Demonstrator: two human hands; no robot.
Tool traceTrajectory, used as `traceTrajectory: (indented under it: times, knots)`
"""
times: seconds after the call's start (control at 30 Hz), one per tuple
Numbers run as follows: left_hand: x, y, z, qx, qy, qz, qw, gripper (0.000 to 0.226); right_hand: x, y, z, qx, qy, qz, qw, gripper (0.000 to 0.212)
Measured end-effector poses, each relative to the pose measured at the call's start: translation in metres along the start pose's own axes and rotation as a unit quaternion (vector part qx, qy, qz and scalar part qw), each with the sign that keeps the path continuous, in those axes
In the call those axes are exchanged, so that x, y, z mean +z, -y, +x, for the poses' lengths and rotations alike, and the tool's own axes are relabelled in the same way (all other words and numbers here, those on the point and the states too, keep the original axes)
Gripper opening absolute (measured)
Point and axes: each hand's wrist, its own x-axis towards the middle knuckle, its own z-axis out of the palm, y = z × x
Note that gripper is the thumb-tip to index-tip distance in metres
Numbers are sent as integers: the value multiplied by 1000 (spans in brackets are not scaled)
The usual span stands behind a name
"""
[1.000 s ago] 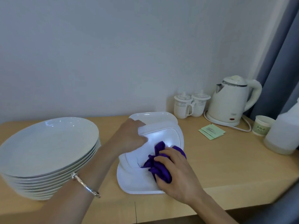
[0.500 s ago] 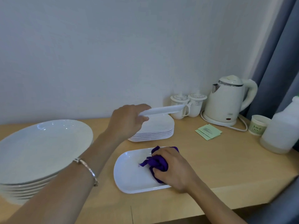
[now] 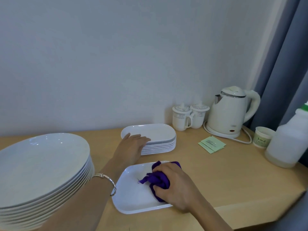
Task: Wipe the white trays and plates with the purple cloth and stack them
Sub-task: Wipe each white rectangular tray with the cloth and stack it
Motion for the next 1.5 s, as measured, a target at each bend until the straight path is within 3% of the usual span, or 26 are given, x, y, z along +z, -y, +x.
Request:
traceTrajectory:
  times: [0.13, 0.23, 0.33, 0.5, 0.6, 0.67, 0.77, 0.83, 0.9, 0.93, 1.03, 1.13, 1.23, 1.37, 1.43, 1.5]
  knots:
    - [-3, -6, -1, 2, 72, 17, 997, 44, 1, 0, 0, 6, 5, -5, 1000, 41]
    - [-4, -15, -20, -17, 35, -34, 999, 49, -1, 2, 0, 11, 9, -8, 1000, 47]
    - [-9, -23, -61, -59, 6, -154, 986, 60, -1, 0, 1, 14, 23, -20, 999, 61]
    - [-18, -12, -132, -132, 177, -262, 940, 117, 5, 0, 7, 12, 24, -125, 992, 68]
    - [-19, -8, -138, -136, 193, -249, 939, 135, 7, 9, 10, 53, 36, -151, 986, 65]
    - [-23, -10, -137, -121, 194, -252, 940, 130, 10, 17, 14, 104, 36, -121, 987, 62]
    - [-26, -12, -136, -105, 177, -288, 935, 99, 29, 31, 26, 146, 4, -105, 984, 52]
    - [-18, -10, -135, -100, 141, -315, 933, 110, 45, 46, 34, 143, 3, -98, 985, 50]
    - [-10, -8, -135, -116, 131, -312, 934, 148, 57, 64, 37, 100, 49, -57, 992, 54]
    - [-8, -7, -137, -129, 134, -313, 931, 155, 59, 71, 36, 74, 86, -29, 993, 58]
    - [-8, -6, -140, -144, 132, -323, 926, 158, 44, 68, 25, 24, 176, 52, 983, 58]
    - [-7, -8, -137, -145, 135, -321, 926, 158, 10, 42, 9, 13, 206, 51, 977, 37]
    - [-9, -9, -138, -145, 126, -281, 940, 156, -20, 11, 0, 56, 174, -35, 983, 39]
    - [-18, -17, -138, -137, 113, -271, 946, 140, 8, 12, 22, 128, 30, -168, 977, 44]
    - [-20, -21, -136, -105, 116, -284, 946, 126, 35, 35, 36, 144, 15, -171, 975, 44]
    - [-16, -19, -134, -94, 110, -303, 942, 136, 55, 58, 42, 103, 46, -123, 986, 45]
